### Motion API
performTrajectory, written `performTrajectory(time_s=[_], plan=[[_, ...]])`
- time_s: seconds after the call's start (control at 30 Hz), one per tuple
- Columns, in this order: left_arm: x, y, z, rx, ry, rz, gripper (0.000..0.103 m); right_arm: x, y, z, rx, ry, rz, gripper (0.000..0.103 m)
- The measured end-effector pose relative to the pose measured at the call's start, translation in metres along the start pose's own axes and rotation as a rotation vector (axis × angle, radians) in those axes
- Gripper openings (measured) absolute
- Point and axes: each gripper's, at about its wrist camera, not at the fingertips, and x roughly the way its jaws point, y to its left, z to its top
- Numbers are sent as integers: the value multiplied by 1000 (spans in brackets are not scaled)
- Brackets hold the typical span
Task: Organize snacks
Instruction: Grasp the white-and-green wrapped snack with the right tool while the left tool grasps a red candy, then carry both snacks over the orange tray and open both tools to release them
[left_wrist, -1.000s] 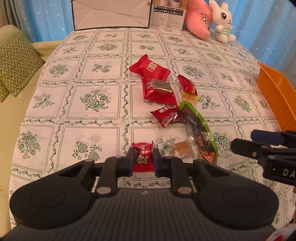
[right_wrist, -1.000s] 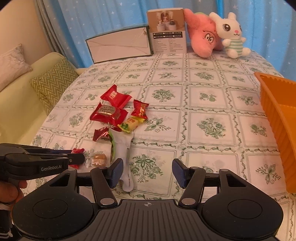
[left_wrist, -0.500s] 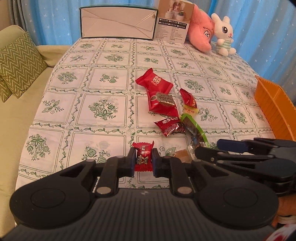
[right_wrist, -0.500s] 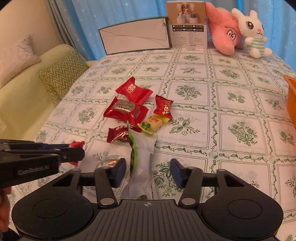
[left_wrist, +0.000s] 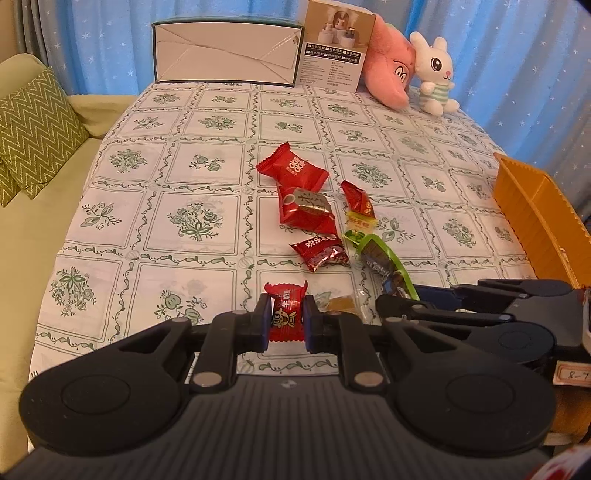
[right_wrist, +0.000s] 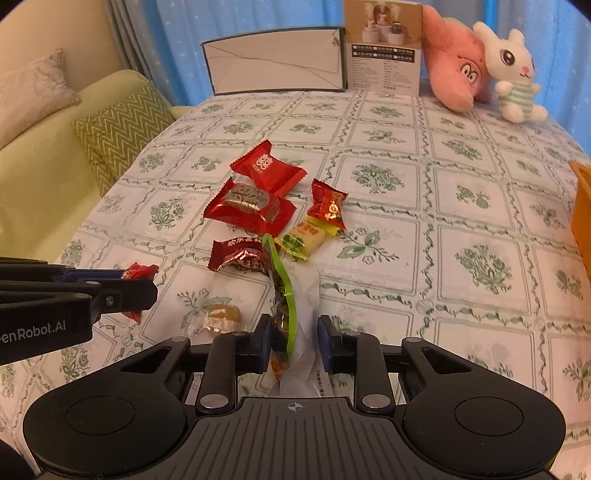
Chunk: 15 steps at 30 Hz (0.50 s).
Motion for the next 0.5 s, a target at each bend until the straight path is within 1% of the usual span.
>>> performTrajectory(time_s=[0.23, 0.5], plan=[[-15, -14, -8, 2, -5, -18, 15, -33, -18, -19, 60, -21, -23, 26], [-35, -48, -20, 12, -19, -29, 15, -86, -40, -35, 134, -65, -43, 26]])
